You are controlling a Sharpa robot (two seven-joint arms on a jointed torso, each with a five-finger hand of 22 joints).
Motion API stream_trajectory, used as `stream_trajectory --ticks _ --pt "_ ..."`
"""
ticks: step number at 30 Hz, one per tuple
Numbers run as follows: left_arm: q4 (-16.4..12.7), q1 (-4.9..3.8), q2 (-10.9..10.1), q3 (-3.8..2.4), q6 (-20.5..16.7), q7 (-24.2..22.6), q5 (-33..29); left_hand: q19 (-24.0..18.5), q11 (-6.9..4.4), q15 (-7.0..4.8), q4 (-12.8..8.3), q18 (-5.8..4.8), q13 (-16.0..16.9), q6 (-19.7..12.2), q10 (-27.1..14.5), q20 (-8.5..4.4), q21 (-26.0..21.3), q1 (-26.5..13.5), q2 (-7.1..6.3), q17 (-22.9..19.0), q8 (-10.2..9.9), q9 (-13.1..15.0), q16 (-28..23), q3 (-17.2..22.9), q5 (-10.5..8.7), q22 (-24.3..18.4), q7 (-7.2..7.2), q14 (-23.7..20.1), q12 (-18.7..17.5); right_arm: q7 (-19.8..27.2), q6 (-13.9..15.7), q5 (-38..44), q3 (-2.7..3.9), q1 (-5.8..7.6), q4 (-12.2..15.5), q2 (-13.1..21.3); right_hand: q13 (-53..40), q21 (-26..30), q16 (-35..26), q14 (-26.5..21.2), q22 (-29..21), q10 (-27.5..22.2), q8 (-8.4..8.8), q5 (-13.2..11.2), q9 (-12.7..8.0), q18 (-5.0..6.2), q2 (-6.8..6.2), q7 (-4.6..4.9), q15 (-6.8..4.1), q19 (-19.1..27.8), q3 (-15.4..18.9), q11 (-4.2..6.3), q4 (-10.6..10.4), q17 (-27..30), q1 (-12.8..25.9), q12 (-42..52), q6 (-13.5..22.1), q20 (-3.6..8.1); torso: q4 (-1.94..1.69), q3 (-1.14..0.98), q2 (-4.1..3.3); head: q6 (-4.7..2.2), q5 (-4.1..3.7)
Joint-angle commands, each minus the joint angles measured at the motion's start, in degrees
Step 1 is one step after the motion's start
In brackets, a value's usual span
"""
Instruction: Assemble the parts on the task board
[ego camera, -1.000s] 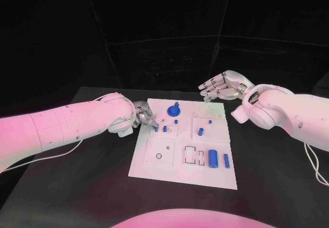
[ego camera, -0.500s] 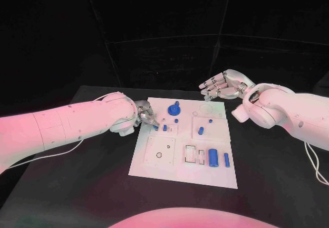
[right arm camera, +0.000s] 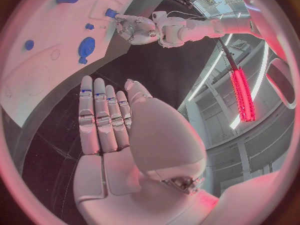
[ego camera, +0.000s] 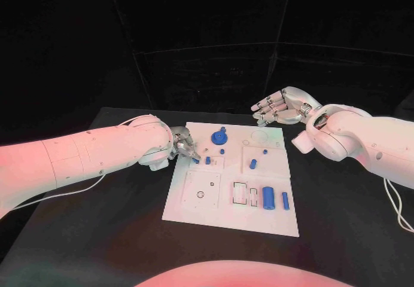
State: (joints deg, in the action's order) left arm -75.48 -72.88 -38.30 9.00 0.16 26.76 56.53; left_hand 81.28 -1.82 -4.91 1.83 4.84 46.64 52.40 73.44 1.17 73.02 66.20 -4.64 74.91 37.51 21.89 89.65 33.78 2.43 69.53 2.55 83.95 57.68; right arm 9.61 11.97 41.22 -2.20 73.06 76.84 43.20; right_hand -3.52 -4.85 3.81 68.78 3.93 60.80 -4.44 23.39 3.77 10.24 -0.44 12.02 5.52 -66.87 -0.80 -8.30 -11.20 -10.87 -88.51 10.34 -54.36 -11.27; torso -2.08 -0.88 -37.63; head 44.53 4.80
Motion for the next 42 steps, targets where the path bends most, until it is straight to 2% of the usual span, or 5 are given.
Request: stream_trajectory --ticks 1,19,23,26,42 --pt "0.1 0.08 0.0 0.11 2.5 1.5 0.6 0.1 -0.19 -0.4 -3.0 0.04 0.1 -0.1 0.4 -0.17 0.2 0.0 0.67 14.7 0.2 7.6 0.2 3.4 0.33 -0.1 -0.41 6.0 0.3 0.2 -0.1 0.0 0.03 0.12 0.1 0.0 0.0 0.2 -0.2 -0.3 0.0 -0.1 0.3 0.2 0.0 0.11 -0.4 0.46 0.01 0.4 -0.4 -0.4 0.0 0.0 -0.1 -0.3 0.0 0.18 -0.02 -0.03 -0.01 0.01 0.02" --pt "0.6 0.08 0.5 0.11 3.6 1.7 0.5 0.1 -0.25 -0.42 -3.0 0.04 0.2 0.0 0.5 -0.19 0.2 -0.2 0.68 14.8 0.5 7.8 0.2 3.7 0.32 -0.1 -0.48 6.0 0.5 0.2 -0.1 0.0 0.03 0.12 -0.1 -0.2 0.0 0.4 -0.2 -0.4 0.0 -0.2 0.4 0.2 0.0 0.1 -0.77 0.55 0.12 0.5 -1.0 -0.5 -0.3 0.4 0.4 -0.4 0.1 0.06 0.04 -0.04 -0.04 0.05 0.23" --pt "1.0 0.07 0.9 0.11 4.2 2.0 0.3 0.3 -0.31 -0.4 -0.5 -0.08 1.1 1.0 1.1 -0.2 0.5 -3.6 0.86 15.1 1.4 8.2 0.4 2.4 0.21 0.4 -0.66 6.0 1.4 0.5 0.2 0.0 0.03 0.12 -0.1 -0.2 0.0 0.5 -0.1 -0.4 0.0 -0.2 0.37 -0.6 0.0 0.13 -1.04 0.6 0.2 0.5 -1.6 -0.55 -0.8 0.8 1.3 -0.4 0.1 -0.1 0.02 -0.01 0.0 0.11 0.17" --pt "1.2 0.07 1.2 0.11 4.8 2.3 0.2 0.4 -0.41 -0.51 1.8 -0.13 1.5 1.5 1.4 -0.29 0.7 -7.3 -0.32 15.1 1.9 8.4 0.4 -0.4 0.21 0.6 -0.81 6.0 2.0 0.6 0.4 0.0 0.03 0.12 0.0 -0.2 0.0 0.6 -0.1 -0.4 0.0 -0.1 0.36 -0.8 0.0 0.14 -1.08 0.59 0.21 0.4 -1.8 -0.55 -0.8 0.8 1.4 -0.4 0.1 -0.13 0.08 -0.02 -0.01 0.01 0.24" --pt "2.3 0.05 2.1 0.11 5.4 3.7 0.1 0.9 -0.88 -0.93 2.3 -0.34 2.7 2.0 2.0 -0.62 1.5 -8.5 -1.28 15.1 2.2 8.6 0.4 -3.2 0.23 1.7 -1.34 6.0 3.1 0.8 0.4 0.0 0.03 0.12 0.5 -0.1 0.0 0.6 -0.1 -0.4 0.0 -0.1 0.36 -1.0 0.0 0.15 -1.11 0.6 0.21 0.4 -1.9 -0.55 -0.9 0.9 1.6 -0.4 0.1 -0.15 0.05 -0.04 -0.04 0.05 0.05"
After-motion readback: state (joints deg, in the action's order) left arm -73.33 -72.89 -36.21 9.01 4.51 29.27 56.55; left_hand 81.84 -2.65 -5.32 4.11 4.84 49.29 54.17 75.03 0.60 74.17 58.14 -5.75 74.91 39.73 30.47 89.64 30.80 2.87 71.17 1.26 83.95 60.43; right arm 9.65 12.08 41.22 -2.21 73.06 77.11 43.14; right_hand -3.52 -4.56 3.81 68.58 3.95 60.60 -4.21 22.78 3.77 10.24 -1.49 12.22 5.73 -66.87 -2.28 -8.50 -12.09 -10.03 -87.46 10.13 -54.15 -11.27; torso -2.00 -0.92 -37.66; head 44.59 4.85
